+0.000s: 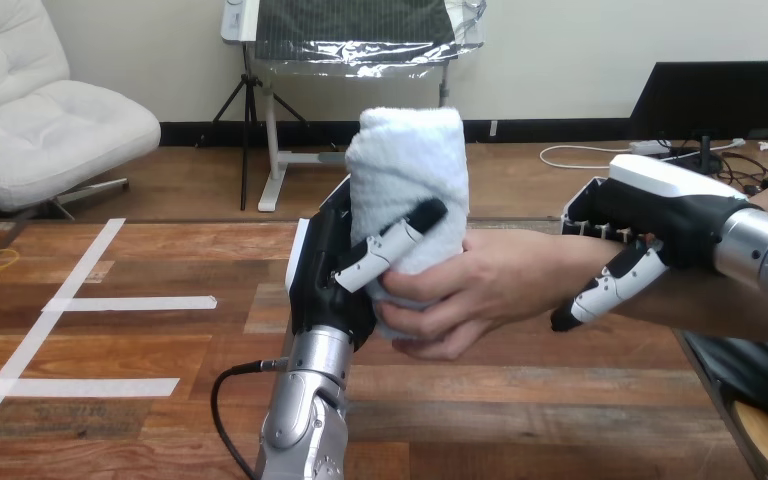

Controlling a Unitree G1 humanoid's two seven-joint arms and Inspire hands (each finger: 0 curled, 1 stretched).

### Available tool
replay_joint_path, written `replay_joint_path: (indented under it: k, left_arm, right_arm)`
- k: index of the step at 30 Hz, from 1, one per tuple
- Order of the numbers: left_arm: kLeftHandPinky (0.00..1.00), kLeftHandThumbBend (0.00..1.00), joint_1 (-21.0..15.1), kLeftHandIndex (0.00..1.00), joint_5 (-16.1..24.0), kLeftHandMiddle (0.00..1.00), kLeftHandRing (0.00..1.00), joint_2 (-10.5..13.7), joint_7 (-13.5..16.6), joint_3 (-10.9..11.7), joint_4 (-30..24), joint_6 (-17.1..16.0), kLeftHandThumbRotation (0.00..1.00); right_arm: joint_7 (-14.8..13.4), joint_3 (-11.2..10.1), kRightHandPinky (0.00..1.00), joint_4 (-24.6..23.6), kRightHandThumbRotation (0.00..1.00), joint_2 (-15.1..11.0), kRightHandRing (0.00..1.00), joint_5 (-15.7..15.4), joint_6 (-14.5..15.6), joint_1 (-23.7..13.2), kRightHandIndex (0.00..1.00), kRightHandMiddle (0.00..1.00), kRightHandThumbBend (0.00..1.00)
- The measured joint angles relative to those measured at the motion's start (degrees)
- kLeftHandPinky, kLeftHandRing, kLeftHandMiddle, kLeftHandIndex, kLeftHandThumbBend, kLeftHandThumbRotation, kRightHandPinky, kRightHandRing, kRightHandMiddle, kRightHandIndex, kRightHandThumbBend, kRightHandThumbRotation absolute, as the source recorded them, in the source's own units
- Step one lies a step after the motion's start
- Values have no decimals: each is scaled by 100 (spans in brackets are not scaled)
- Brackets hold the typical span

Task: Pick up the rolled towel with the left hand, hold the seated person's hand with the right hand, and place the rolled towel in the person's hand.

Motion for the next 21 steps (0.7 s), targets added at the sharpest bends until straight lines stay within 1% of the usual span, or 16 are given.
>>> replay_joint_path:
  k: [1, 2, 4, 5, 10, 12, 16, 20, 21]
  left_arm:
    - [64, 77, 1, 77, -21, 76, 72, 0, -30, 0, -19, 10, 53]
    - [69, 78, 3, 78, -25, 77, 75, 0, -48, 1, -41, 16, 59]
    - [72, 79, 5, 79, -2, 78, 77, 0, -49, 0, -94, 16, 64]
    - [75, 79, 4, 80, 16, 79, 78, 0, -46, -2, -122, 15, 67]
    - [86, 81, 4, 83, 310, 83, 84, 4, 73, -14, -303, -45, 82]
    - [92, 81, 4, 84, 455, 84, 87, 6, 134, -17, -378, -88, 90]
    - [97, 82, 4, 84, 673, 86, 89, 9, 244, -21, -532, -157, 96]
    - [99, 82, 4, 84, 799, 87, 92, 12, 324, -23, -649, -191, 98]
    - [99, 82, 4, 84, 829, 87, 93, 13, 343, -22, -671, -196, 99]
  right_arm:
    - [12, -11, 33, -25, 42, -4, 40, 6, 34, 4, 47, 46, 98]
    - [26, -21, 34, -44, 47, -9, 42, 11, 61, 7, 49, 48, 99]
    - [62, -44, 36, -88, 50, -21, 43, 24, 126, 15, 50, 49, 99]
    - [78, -54, 37, -110, 52, -27, 44, 29, 154, 19, 52, 50, 100]
    - [171, -97, 43, -169, 64, -95, 51, 102, 219, 29, 59, 57, 100]
    - [206, -101, 49, -170, 70, -138, 57, 140, 193, 30, 65, 63, 100]
    - [249, -112, 55, -169, 75, -225, 65, 225, 108, 47, 72, 70, 100]
    - [296, -163, 62, -169, 80, -262, 74, 348, 69, 78, 79, 77, 100]
    - [299, -181, 64, -169, 82, -267, 78, 376, 61, 91, 82, 80, 100]
